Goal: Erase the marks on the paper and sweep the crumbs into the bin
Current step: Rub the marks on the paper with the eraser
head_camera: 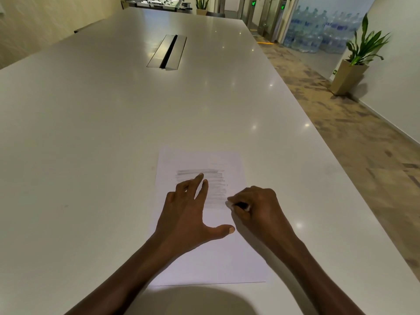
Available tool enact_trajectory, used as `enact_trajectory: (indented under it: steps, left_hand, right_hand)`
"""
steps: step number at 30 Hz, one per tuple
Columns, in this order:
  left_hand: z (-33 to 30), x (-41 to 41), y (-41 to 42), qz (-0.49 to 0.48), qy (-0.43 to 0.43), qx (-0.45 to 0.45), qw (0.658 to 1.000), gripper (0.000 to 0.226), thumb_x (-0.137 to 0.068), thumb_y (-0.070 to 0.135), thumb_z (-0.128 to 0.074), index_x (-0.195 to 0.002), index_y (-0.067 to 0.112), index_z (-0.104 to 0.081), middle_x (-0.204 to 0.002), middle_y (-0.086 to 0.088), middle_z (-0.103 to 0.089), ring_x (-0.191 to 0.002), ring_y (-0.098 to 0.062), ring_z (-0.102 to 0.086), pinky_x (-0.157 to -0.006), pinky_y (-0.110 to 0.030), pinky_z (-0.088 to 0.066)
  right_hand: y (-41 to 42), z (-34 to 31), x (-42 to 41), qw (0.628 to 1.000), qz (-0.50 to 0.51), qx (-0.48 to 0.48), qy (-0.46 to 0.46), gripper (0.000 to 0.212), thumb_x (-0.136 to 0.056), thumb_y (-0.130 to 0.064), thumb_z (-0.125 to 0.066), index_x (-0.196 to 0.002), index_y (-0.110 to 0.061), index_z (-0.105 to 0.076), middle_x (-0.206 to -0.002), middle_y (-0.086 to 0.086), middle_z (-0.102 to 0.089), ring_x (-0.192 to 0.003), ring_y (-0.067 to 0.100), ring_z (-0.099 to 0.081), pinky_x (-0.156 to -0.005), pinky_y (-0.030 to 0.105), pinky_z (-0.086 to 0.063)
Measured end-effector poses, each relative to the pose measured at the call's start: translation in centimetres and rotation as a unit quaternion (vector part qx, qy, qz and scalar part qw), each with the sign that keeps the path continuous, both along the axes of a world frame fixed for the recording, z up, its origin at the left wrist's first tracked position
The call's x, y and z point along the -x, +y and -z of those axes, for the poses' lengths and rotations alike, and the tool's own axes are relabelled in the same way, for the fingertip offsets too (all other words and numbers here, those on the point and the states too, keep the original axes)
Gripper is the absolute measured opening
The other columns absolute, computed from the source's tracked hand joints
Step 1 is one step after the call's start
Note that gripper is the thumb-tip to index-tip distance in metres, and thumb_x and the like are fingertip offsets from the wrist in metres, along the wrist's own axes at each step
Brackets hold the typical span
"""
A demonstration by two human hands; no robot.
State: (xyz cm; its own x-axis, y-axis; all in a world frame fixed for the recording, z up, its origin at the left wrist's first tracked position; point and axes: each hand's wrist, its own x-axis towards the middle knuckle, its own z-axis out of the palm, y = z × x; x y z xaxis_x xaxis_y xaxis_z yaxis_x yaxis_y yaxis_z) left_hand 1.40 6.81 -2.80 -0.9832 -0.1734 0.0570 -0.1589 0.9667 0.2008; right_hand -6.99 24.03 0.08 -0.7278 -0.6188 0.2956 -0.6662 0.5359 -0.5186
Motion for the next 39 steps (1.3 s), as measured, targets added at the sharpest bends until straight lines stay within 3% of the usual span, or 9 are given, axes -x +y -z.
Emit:
enact_trajectory:
  steps: [4, 9, 13, 16, 22, 30, 34, 39]
  left_hand:
    - [-0.1, 0.0, 0.0, 0.0, -0.002, -0.003, 1.0, 0.123, -0.062, 0.099, -0.026, -0.158, 0.022, -0.012, -0.166, 0.007, 0.003, -0.147, -0.017, -0.007, -0.11, -0.035, -0.025]
    - [0.0, -0.1, 0.1, -0.004, 0.0, -0.002, 1.0, 0.122, -0.062, 0.099, -0.026, -0.157, 0.023, -0.012, -0.166, 0.007, 0.001, -0.147, -0.017, -0.008, -0.11, -0.036, -0.025]
    - [-0.1, -0.1, 0.1, -0.004, -0.001, -0.008, 1.0, 0.123, -0.062, 0.098, -0.027, -0.158, 0.023, -0.011, -0.166, 0.008, 0.003, -0.147, -0.017, -0.006, -0.111, -0.035, -0.024]
    - [0.0, 0.0, 0.0, -0.002, -0.001, -0.01, 1.0, 0.124, -0.062, 0.099, -0.027, -0.158, 0.022, -0.009, -0.166, 0.007, 0.005, -0.148, -0.017, -0.005, -0.111, -0.036, -0.024]
    - [0.1, 0.1, 0.0, -0.001, 0.005, -0.005, 1.0, 0.125, -0.061, 0.099, -0.023, -0.158, 0.021, -0.012, -0.166, 0.006, 0.002, -0.147, -0.017, -0.008, -0.11, -0.036, -0.026]
    - [0.0, 0.0, 0.0, 0.001, -0.007, -0.008, 1.0, 0.123, -0.063, 0.098, -0.026, -0.158, 0.022, -0.009, -0.166, 0.007, 0.006, -0.148, -0.018, -0.003, -0.113, -0.036, -0.022]
    - [-0.1, 0.0, 0.0, -0.001, -0.004, -0.01, 1.0, 0.122, -0.063, 0.098, -0.027, -0.157, 0.021, -0.011, -0.166, 0.007, 0.004, -0.148, -0.018, -0.004, -0.111, -0.036, -0.023]
    - [-0.1, 0.0, 0.0, 0.0, -0.004, -0.012, 1.0, 0.123, -0.063, 0.098, -0.028, -0.158, 0.021, -0.01, -0.166, 0.006, 0.004, -0.148, -0.018, -0.003, -0.112, -0.036, -0.022]
  right_hand:
    - [-1.5, -0.5, 2.5, 1.0, 0.011, 0.02, 0.016, 0.011, -0.08, -0.005, -0.071, -0.071, -0.004, -0.075, -0.068, 0.004, -0.074, -0.064, 0.014, -0.066, -0.066, 0.032, -0.052]
    - [-3.0, -0.7, 4.2, 0.998, 0.029, 0.046, 0.016, 0.008, -0.082, -0.008, -0.072, -0.083, -0.006, -0.08, -0.084, 0.005, -0.078, -0.078, 0.016, -0.071, -0.074, 0.031, -0.056]
    - [-2.1, -0.3, 4.0, 1.0, 0.021, 0.007, 0.006, 0.023, -0.085, -0.018, -0.069, -0.074, 0.002, -0.072, -0.07, 0.014, -0.072, -0.068, 0.023, -0.068, -0.067, 0.037, -0.052]
    - [-0.7, -0.2, 2.0, 1.0, 0.004, 0.001, 0.013, 0.019, -0.085, -0.016, -0.069, -0.069, -0.006, -0.073, -0.066, 0.004, -0.072, -0.063, 0.013, -0.064, -0.064, 0.031, -0.049]
    - [0.5, -0.1, -1.3, 1.0, -0.007, 0.003, -0.004, 0.014, -0.074, 0.0, -0.069, -0.069, -0.011, -0.075, -0.066, -0.003, -0.073, -0.064, 0.01, -0.064, -0.062, 0.027, -0.051]
    - [-2.6, -0.4, 3.2, 0.999, 0.006, -0.003, 0.036, 0.016, -0.084, -0.013, -0.07, -0.073, -0.003, -0.076, -0.071, 0.01, -0.074, -0.064, 0.018, -0.067, -0.064, 0.032, -0.054]
    - [-3.4, -0.7, 4.1, 0.999, 0.0, 0.008, 0.032, 0.014, -0.084, -0.013, -0.072, -0.075, -0.004, -0.078, -0.075, 0.005, -0.077, -0.068, 0.013, -0.069, -0.062, 0.016, -0.048]
    - [-1.5, -0.5, 1.7, 0.999, -0.013, -0.004, 0.032, 0.012, -0.079, -0.007, -0.072, -0.067, -0.006, -0.075, -0.065, 0.002, -0.074, -0.06, 0.013, -0.064, -0.061, 0.025, -0.047]
